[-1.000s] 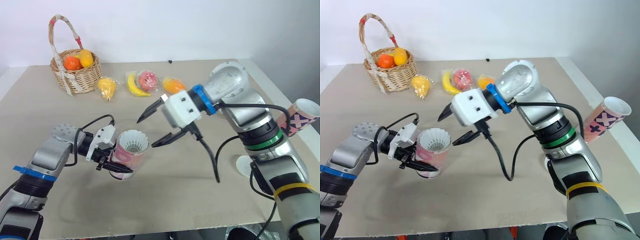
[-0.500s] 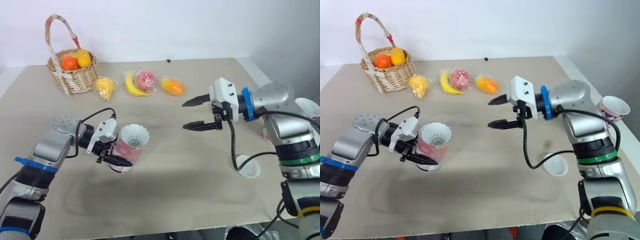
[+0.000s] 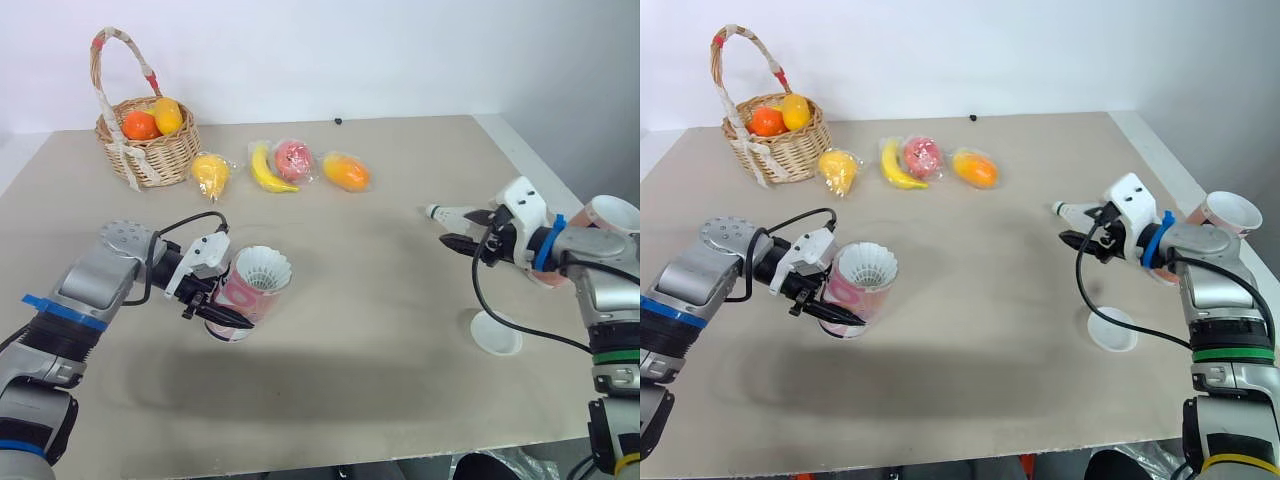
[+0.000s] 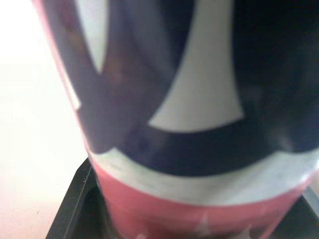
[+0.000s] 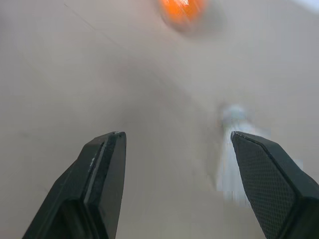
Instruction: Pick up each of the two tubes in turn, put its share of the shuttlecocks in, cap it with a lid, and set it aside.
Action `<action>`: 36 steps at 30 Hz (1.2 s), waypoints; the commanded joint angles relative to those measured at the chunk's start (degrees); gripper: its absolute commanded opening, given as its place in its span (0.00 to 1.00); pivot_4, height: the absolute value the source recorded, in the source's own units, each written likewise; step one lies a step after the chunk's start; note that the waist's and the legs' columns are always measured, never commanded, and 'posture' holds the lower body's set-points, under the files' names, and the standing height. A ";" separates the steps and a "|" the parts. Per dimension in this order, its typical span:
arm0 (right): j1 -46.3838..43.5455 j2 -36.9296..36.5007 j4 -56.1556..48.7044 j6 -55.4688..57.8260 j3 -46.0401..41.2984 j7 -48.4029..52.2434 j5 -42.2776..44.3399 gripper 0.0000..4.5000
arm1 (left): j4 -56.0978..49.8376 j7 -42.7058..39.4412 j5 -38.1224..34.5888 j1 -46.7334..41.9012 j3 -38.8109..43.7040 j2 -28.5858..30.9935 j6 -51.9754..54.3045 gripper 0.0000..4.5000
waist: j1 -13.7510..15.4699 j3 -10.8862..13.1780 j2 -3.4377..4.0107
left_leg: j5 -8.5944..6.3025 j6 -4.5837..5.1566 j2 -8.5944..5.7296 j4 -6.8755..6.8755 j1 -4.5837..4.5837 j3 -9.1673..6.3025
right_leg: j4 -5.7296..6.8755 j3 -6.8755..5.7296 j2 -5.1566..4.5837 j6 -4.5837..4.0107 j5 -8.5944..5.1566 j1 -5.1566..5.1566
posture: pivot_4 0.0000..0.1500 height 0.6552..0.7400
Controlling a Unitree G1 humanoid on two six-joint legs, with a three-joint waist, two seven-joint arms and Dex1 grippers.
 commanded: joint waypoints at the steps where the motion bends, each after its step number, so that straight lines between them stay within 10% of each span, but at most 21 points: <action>1: -0.49 1.11 2.16 1.12 -2.37 -3.59 0.28 0.80 | -1.06 -0.35 -0.75 -0.36 0.60 -0.36 0.25 0.52 | -0.14 0.00 0.00 | 0.00 0.00 0.00 0.01 0.00 0.01 | 0.00 0.02 0.00 0.01 0.01 0.01 | 1.00 0.88; 19: -15.94 9.74 27.90 -8.72 1.13 -6.95 -4.30 0.80 | -1.59 -0.35 -0.30 2.58 1.85 -0.14 -0.88 0.52 | -1.19 0.00 0.01 | 0.00 0.00 -0.03 0.00 0.04 0.01 | -0.01 0.06 -0.01 0.06 0.05 0.05 | 1.00 0.88; 29: -21.03 11.25 36.87 -15.93 1.22 -7.16 -6.00 0.01 | -2.42 -0.35 0.14 4.06 3.11 -0.42 -0.71 0.52 | -1.34 0.00 0.01 | 0.00 0.00 -0.03 -0.01 0.04 0.05 | -0.03 0.11 -0.02 0.07 0.05 0.05 | 1.00 0.88; 36: -13.00 9.57 10.43 -16.18 4.27 8.92 -2.07 0.01 | -2.15 -0.35 0.35 4.29 3.24 -0.91 -1.08 0.52 | -1.27 -0.02 0.04 | 0.00 0.00 -0.02 -0.01 0.04 0.02 | -0.02 0.09 -0.01 0.08 0.06 0.04 | 1.00 0.88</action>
